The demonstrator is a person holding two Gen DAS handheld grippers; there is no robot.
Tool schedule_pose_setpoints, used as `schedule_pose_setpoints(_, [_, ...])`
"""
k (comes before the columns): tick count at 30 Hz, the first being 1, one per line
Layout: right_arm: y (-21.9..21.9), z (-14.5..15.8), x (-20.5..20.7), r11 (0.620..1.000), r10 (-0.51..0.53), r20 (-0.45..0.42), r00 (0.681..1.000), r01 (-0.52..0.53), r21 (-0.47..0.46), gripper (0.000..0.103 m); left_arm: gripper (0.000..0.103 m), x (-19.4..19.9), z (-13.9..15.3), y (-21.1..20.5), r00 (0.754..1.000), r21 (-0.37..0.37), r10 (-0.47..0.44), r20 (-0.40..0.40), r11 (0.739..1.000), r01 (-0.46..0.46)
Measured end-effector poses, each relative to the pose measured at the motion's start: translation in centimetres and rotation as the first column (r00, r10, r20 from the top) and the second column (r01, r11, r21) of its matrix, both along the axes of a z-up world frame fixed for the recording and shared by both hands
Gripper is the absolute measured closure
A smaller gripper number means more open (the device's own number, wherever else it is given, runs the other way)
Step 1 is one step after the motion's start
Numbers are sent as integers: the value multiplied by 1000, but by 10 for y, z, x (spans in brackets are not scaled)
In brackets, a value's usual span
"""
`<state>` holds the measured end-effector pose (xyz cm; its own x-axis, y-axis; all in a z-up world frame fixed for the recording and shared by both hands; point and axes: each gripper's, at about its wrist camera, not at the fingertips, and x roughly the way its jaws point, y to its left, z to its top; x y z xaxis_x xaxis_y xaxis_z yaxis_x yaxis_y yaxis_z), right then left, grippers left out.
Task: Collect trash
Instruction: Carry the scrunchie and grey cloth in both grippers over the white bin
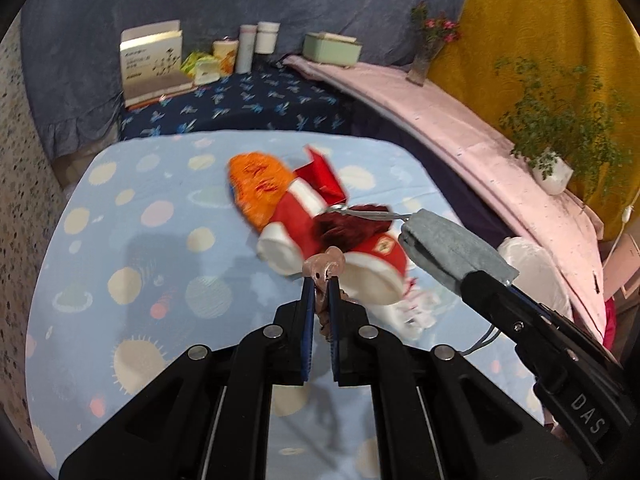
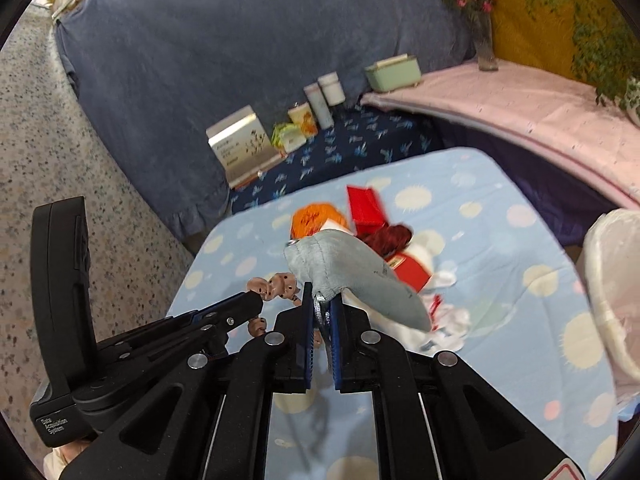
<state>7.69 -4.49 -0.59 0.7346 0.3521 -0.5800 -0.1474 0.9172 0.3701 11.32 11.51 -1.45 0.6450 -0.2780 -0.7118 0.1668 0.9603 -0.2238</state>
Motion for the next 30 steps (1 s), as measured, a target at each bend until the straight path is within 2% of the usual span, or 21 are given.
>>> schedule_pose_setpoints(7, [-53,33,-18,995,-99,78,992,99,-2,96,97,-7,38,-59,992,-13,-110,68,994,111])
schedule_pose_setpoints(15, [-131,45,-42,964,-262,116,958,265,-5,96,97,-15,65,-139,961,9,-247,124,969,248])
schedule_pose_setpoints(22, [-196,39,-65,918,-395,108,912,397,0,96,97,-21,69,-216,921,34,-365,134,931,364])
schedule_pose_setpoints(30, [-251,25,-81,867,-496,85,864,498,-5,96,97,-28,61,-289,877,58,-465,120,885,462])
